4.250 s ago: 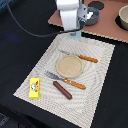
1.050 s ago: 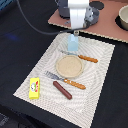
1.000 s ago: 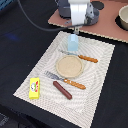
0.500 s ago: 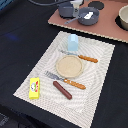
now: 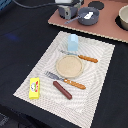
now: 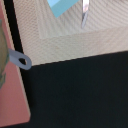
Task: Interact with the objects in diverse but meaningful ways.
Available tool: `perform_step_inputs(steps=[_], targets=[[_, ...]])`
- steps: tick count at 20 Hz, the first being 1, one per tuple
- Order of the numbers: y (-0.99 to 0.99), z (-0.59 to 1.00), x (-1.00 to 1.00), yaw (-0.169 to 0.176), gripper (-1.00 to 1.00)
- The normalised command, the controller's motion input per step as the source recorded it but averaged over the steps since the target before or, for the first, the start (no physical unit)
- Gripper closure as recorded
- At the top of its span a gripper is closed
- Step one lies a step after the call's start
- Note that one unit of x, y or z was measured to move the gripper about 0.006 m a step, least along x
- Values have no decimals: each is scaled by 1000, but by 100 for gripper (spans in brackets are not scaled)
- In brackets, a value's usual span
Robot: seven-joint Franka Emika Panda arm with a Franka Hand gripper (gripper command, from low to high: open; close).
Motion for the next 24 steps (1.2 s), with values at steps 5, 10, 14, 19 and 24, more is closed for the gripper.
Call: perform_step_inputs(steps=[5, 10, 14, 19, 24], targets=[[0, 0, 0, 0, -100], [0, 0, 0, 0, -100], [0, 0, 0, 0, -100], [0, 0, 0, 0, -100], [0, 0, 0, 0, -100]])
